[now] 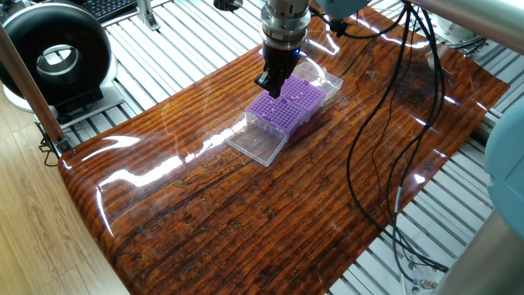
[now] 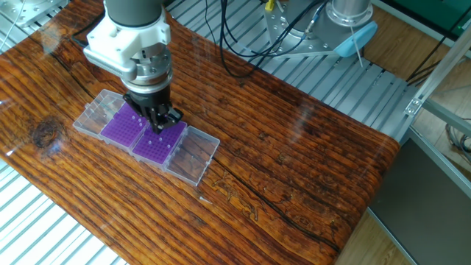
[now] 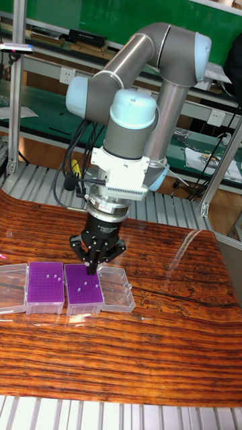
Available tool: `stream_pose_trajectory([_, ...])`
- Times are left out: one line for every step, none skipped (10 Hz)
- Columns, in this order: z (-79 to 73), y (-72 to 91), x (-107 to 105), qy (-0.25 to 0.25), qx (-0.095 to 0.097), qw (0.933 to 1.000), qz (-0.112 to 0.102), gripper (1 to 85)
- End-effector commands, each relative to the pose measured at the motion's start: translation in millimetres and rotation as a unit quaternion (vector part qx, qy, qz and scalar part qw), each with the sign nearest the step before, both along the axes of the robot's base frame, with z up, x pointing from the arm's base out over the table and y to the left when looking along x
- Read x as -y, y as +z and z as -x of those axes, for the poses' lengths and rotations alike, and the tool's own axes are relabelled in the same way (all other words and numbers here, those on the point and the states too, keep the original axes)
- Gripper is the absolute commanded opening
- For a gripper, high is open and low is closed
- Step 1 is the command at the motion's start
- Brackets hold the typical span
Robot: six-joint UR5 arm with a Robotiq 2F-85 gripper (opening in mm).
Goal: Transfer all small pipette tips from one holder to another
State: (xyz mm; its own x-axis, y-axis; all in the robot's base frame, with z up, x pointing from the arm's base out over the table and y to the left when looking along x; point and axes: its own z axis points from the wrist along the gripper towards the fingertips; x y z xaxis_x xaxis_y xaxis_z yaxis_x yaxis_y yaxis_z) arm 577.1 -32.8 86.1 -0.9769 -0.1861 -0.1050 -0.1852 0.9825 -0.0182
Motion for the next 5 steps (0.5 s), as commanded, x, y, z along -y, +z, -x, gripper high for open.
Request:
stream_pose_trajectory([-3.4,-10.6,-2.0,0.003,0.009,0.9999,-0.009,15.0])
stream_pose_trajectory([-2.7,-13.0,0.8,0.007,0.009,0.9999,-0.009,15.0])
stream_pose_trajectory([-2.0,-15.6,3.5,0.011,0.010,0.9999,-0.009,16.3])
stream_pose_trajectory([-0.7,-17.8,4.0,0.011,0.010,0.9998,-0.010,17.7])
stream_pose_trajectory([0.2,-20.4,4.2,0.009,0.012,0.9998,-0.010,17.7])
